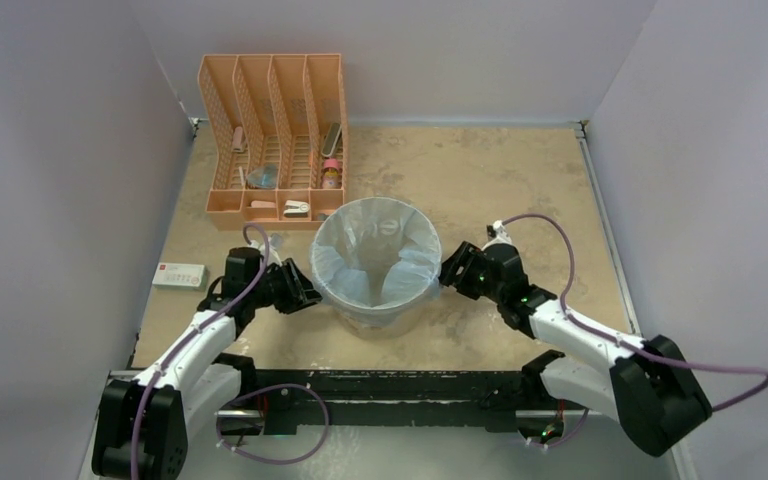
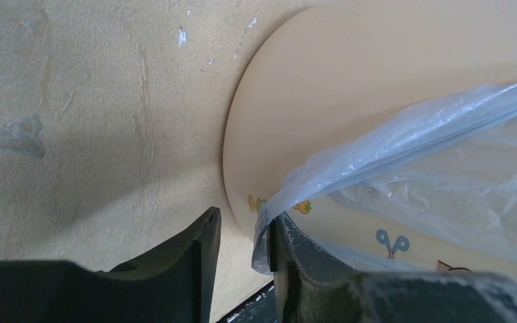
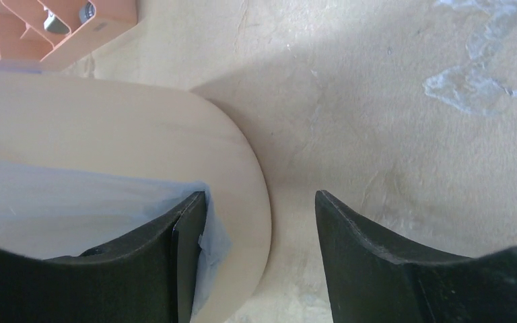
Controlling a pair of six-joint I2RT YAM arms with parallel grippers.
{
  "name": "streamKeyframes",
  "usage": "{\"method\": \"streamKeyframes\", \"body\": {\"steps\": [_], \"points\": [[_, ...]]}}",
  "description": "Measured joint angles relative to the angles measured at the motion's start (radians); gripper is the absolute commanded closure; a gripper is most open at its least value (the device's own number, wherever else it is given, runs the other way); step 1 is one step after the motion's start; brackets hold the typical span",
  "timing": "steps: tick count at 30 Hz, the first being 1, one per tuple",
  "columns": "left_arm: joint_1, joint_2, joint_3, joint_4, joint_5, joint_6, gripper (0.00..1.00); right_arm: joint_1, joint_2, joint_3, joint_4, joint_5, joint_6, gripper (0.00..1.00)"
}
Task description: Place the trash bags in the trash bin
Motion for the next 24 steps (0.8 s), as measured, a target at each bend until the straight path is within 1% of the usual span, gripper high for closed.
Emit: {"method": "streamKeyframes", "body": {"steps": [3,8,13,15,21,24], "points": [[0.000,-0.006,-0.010,0.006,0.005,0.000,0.70,0.000,0.074,0.027,0.040,0.013,-0.003,0.38],[0.000,-0.029,-0.022,0.009,0.005,0.000,0.70,0.000,0.117,0.030,0.080,0.016,-0.025,0.37],[0.000,-0.029,-0.029,0.013,0.005,0.002,0.65,0.000,0.134,0.031,0.086,0.016,-0.046,0.37],[0.000,-0.029,-0.031,0.013,0.004,0.002,0.64,0.000,0.119,0.031,0.073,0.019,-0.048,0.37],[0.000,-0.031,-0.034,0.015,0.004,0.003,0.75,0.000,-0.022,0.031,-0.004,0.062,-0.048,0.34],[0.000,-0.031,-0.044,0.036,0.007,0.002,0.76,0.000,-0.096,0.027,-0.019,0.074,-0.047,0.35]]}}
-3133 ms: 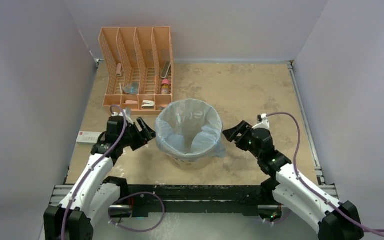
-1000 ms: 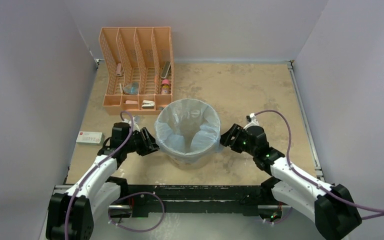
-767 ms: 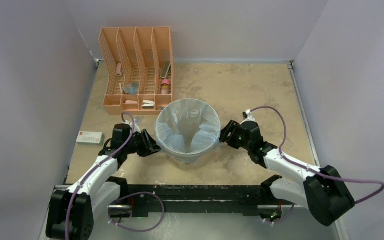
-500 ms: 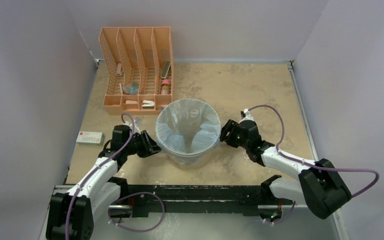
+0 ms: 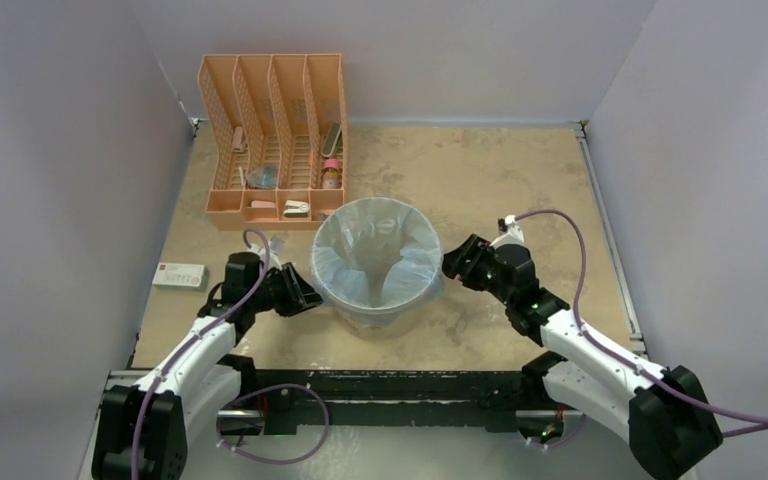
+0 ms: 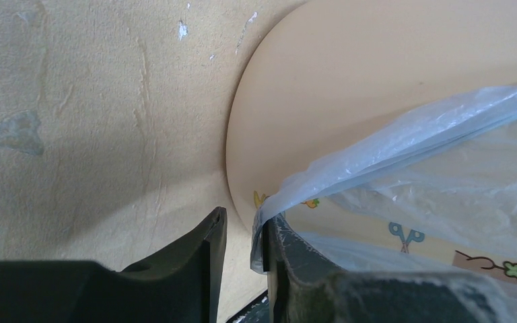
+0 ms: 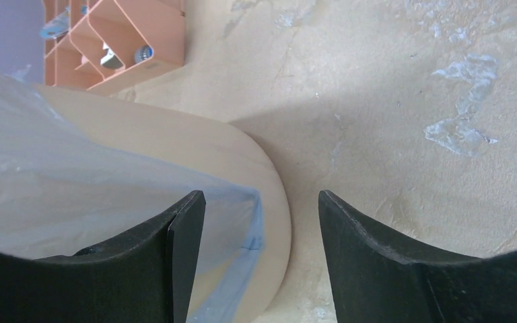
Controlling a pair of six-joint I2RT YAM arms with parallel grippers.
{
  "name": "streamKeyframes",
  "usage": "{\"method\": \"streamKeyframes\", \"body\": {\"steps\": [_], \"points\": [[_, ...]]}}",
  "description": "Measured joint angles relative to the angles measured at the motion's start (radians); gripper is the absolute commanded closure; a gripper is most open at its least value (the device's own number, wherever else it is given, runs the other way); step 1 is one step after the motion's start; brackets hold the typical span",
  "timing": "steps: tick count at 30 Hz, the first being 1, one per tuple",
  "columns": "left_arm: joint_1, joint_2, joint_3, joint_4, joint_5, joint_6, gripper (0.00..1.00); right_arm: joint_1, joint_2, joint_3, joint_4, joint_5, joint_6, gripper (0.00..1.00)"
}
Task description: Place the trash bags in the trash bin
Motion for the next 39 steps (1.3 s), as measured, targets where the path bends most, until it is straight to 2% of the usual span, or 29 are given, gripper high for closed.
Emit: {"method": "streamKeyframes", "body": {"steps": [3,7,12,19,21,28,32,39], "points": [[0.000,0.003,-0.017,0.025,0.008,-0.002,0.77,0.000,-0.017,-0.013,0.019,-0.005,0.001,0.36],[0.000,0.016,-0.026,0.047,0.013,-0.001,0.74,0.000,0.090,-0.021,0.045,-0.010,-0.001,0.37],[0.000,0.045,-0.045,0.077,0.023,-0.002,0.64,0.000,0.200,-0.021,0.071,-0.040,-0.001,0.35],[0.000,0.020,-0.050,0.038,-0.019,-0.002,0.43,0.000,0.180,-0.021,0.059,-0.038,0.000,0.28],[0.000,0.000,-0.050,0.015,-0.038,-0.002,0.40,0.000,0.155,-0.021,0.040,-0.034,0.002,0.25],[0.000,0.007,-0.047,-0.015,-0.064,-0.014,0.37,0.000,0.108,-0.022,0.033,-0.027,0.008,0.23],[0.000,0.030,-0.036,-0.014,-0.064,-0.022,0.29,0.000,0.162,-0.022,0.034,-0.027,0.008,0.21],[0.000,0.027,-0.030,-0.016,-0.063,-0.038,0.25,0.000,0.249,-0.016,0.054,-0.037,0.017,0.19]]}}
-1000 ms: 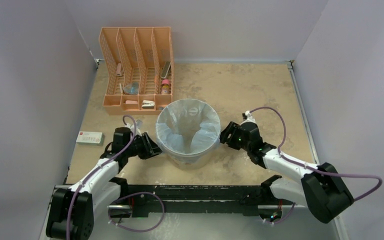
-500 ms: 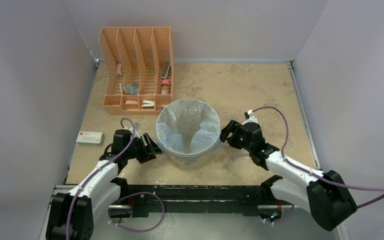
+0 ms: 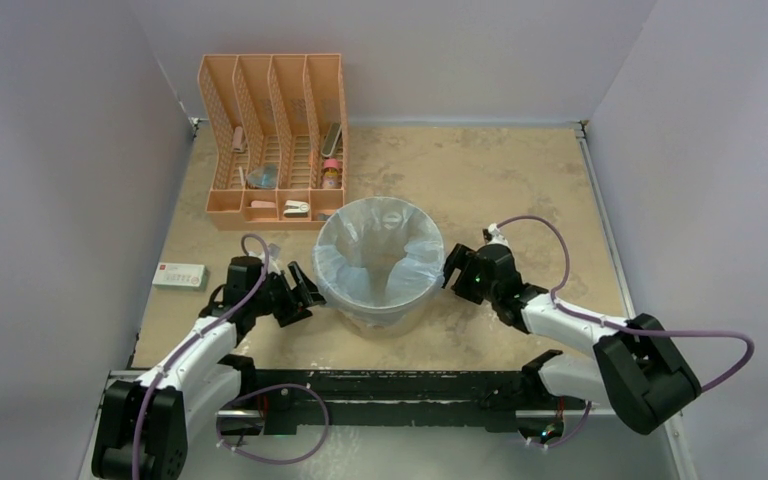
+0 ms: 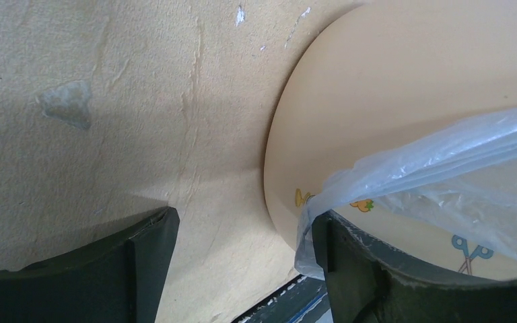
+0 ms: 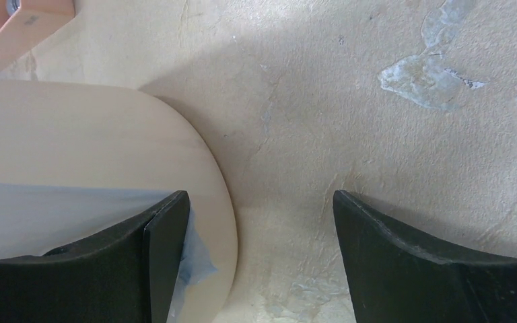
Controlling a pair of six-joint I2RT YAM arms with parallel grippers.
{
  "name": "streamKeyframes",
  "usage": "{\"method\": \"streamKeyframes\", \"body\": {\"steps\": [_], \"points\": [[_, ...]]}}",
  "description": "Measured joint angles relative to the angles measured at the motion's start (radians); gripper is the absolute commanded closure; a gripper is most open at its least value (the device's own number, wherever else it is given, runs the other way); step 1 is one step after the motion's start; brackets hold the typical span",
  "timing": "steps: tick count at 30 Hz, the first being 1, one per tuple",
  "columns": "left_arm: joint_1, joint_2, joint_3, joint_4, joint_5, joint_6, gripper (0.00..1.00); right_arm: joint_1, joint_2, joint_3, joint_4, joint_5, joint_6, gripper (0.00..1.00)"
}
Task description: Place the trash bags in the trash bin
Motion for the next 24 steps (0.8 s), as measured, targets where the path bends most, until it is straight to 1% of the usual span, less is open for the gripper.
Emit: {"method": "streamKeyframes", "body": {"steps": [3,6,11,14,19,22,24], "points": [[0.000,-0.015,0.000,-0.008,0.000,0.001,0.25,0.000,-0.005,0.002,-0.005,-0.001,0.014,0.17],[0.000,-0.021,0.000,-0.011,-0.003,0.004,0.26,0.000,-0.030,0.001,-0.022,-0.001,0.024,0.16],[0.000,-0.013,0.000,-0.007,-0.002,0.011,0.29,0.000,-0.115,0.002,-0.093,0.008,0.025,0.16],[0.000,-0.008,0.000,-0.001,0.000,0.017,0.29,0.000,-0.233,0.006,-0.169,0.045,0.037,0.16],[0.000,-0.011,0.000,-0.001,0.002,0.024,0.29,0.000,-0.418,0.064,-0.282,0.168,0.055,0.17],[0.000,-0.016,0.000,-0.001,0.000,0.031,0.29,0.000,-0.496,0.120,-0.314,0.207,0.012,0.19],[0.000,-0.017,0.000,-0.002,-0.001,0.032,0.28,0.000,-0.521,0.169,-0.314,0.200,-0.036,0.21]]}}
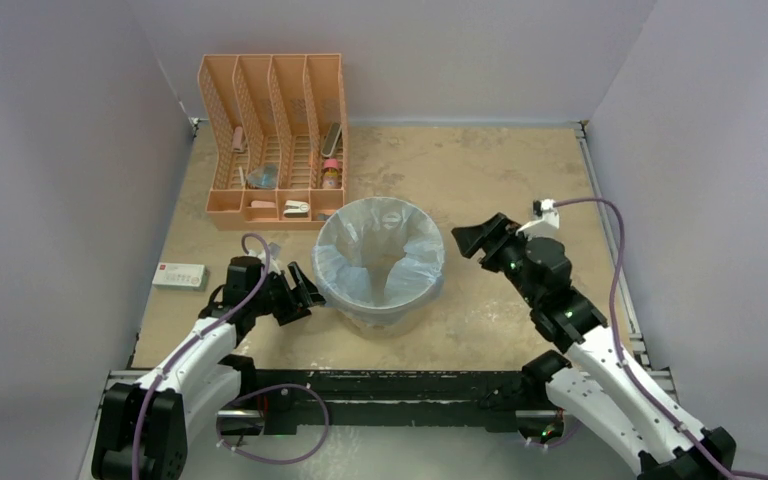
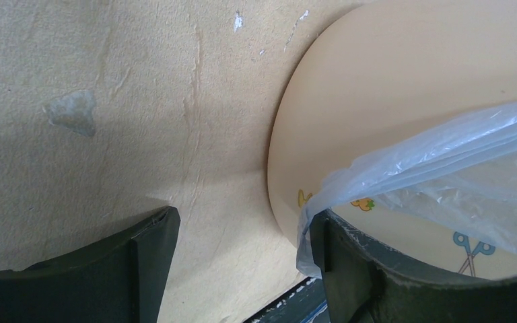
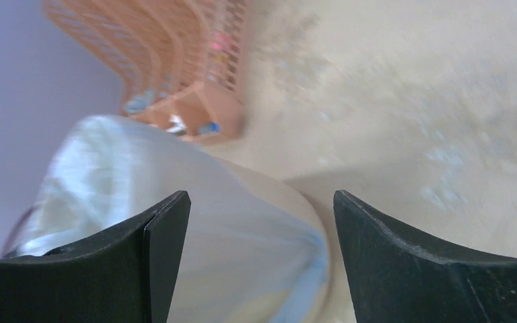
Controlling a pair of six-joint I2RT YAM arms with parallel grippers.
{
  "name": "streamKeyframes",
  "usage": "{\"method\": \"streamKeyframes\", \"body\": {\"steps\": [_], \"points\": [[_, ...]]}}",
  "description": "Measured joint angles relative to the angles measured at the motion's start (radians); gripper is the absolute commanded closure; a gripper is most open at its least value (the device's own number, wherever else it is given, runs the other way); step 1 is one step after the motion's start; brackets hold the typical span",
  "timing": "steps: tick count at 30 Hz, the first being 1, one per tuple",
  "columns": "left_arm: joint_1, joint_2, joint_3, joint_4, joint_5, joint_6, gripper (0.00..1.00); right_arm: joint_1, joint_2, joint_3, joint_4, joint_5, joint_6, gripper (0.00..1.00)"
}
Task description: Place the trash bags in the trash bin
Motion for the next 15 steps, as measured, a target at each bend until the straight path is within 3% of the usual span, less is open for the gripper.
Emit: {"method": "streamKeyframes", "body": {"steps": [4,9,15], "points": [[0.000,-0.016,0.000,-0.003,-0.012,0.006,0.25,0.000,0.027,0.146,0.043,-0.126,-0.125,0.26],[0.000,-0.032,0.000,0.002,-0.030,0.017,0.24,0.019,0.203,0.367,0.065,-0.305,-0.264,0.27],[0.000,-0.022,-0.001,0.008,-0.034,0.024,0.25,0.250,0.425,0.546,-0.050,-0.261,-0.420,0.30]]}}
